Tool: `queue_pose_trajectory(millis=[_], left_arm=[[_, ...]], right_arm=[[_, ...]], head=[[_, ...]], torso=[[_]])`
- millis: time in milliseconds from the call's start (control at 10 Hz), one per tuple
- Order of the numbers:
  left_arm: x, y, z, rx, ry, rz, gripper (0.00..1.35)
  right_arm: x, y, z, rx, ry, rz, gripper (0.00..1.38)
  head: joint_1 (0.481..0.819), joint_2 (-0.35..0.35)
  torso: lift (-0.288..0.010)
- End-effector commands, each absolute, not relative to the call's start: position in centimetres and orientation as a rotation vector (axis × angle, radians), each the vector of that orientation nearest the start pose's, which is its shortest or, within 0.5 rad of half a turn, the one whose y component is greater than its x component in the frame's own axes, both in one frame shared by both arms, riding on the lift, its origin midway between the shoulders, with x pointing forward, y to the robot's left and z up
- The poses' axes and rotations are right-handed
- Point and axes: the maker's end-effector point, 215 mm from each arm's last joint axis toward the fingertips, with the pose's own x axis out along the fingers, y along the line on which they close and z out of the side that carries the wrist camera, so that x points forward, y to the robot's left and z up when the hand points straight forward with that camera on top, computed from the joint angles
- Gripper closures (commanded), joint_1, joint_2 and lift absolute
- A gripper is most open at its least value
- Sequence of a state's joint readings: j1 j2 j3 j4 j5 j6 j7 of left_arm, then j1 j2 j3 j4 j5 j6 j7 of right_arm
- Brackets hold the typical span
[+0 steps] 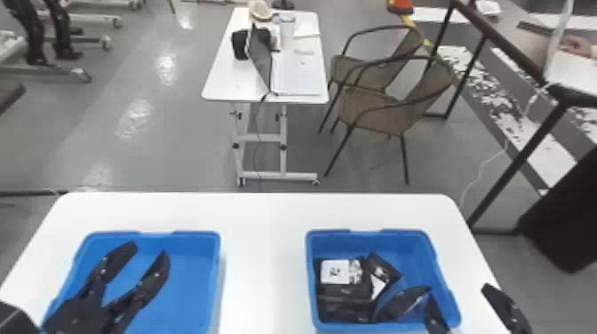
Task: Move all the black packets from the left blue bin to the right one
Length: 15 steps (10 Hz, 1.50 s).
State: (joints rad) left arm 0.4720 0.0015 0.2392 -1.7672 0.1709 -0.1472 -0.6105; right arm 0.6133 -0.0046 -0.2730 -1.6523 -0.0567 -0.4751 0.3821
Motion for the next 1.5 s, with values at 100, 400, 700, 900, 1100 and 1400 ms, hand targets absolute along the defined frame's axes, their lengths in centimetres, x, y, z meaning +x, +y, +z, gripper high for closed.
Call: queue_pose_trajectory(millis=[100, 400, 700, 900, 1100, 1400], left_arm=[[41.1, 24.4, -41.6, -0.116, 0.083, -0.352, 0.56], [41.2, 23.8, -41.7, -0.133, 0.082, -0.361, 0.56], [41.2, 23.7, -41.9, -0.145, 0.084, -0.360, 0.56], [41.1, 23.6, -42.0, -0.150, 0.085, -0.362, 0.56], [41.2, 23.5, -42.0, -0.155, 0.083, -0.362, 0.56], [41.2, 23.3, -42.1, -0.166, 0.082, -0.363, 0.56]], right_arm=[[34.7, -30.5, -44.5, -0.087, 0.066, 0.119, 0.12], [34.6, -30.6, -44.7, -0.081, 0.070, 0.116, 0.12], [34.6, -30.7, -45.0, -0.074, 0.074, 0.112, 0.12], [34.6, -30.7, -44.9, -0.072, 0.073, 0.111, 0.12], [34.5, -30.7, -45.1, -0.070, 0.076, 0.111, 0.12], [34.5, -30.8, -45.1, -0.066, 0.078, 0.110, 0.12]], head=[[0.695, -0.091], [0.695, -0.098], [0.695, -0.104], [0.695, -0.106], [0.695, -0.108], [0.695, -0.109]], torso=[[0.000], [0.000], [0.000], [0.000], [0.000], [0.000]])
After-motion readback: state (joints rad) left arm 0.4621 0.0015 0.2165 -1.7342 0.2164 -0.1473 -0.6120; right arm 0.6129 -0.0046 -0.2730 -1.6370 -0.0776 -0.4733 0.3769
